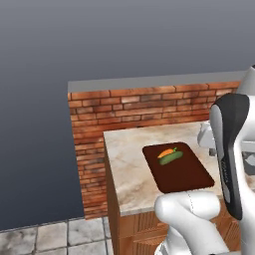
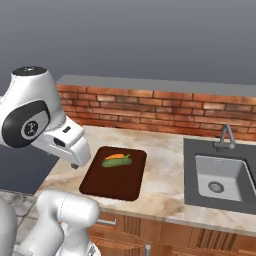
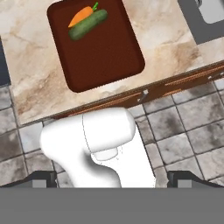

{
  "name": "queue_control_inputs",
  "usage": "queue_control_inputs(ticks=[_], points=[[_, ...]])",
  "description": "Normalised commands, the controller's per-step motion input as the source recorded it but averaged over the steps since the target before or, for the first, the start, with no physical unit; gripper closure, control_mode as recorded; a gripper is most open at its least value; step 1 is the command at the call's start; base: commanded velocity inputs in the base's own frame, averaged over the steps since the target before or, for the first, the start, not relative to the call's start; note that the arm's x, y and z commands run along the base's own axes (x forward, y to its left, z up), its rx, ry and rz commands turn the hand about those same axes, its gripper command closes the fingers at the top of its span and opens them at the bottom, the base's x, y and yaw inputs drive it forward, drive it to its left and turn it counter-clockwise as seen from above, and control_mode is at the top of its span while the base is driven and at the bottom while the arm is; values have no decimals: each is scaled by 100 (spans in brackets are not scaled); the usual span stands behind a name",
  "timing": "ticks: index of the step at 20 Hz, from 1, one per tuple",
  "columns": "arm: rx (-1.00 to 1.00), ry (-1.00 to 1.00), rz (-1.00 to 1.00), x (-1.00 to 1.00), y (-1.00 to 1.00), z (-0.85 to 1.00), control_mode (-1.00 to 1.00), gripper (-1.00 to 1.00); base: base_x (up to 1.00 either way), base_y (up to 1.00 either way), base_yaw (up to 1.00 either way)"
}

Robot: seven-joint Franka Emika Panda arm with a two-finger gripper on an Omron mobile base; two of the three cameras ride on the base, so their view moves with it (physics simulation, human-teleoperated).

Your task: Place the two vegetables and bowl onto the tray for setting up a vegetable dip station.

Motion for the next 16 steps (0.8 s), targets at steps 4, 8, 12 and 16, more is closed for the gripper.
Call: queue_control_inputs(ticks=[4, 8, 12, 16], points=[[0, 0, 0, 0, 0, 0, 100, -100, 0, 0, 0], [0, 0, 0, 0, 0, 0, 100, -100, -45, -61, 0], [0, 0, 0, 0, 0, 0, 100, -100, -57, -92, 0], [0, 0, 0, 0, 0, 0, 100, -100, -36, -100, 0]])
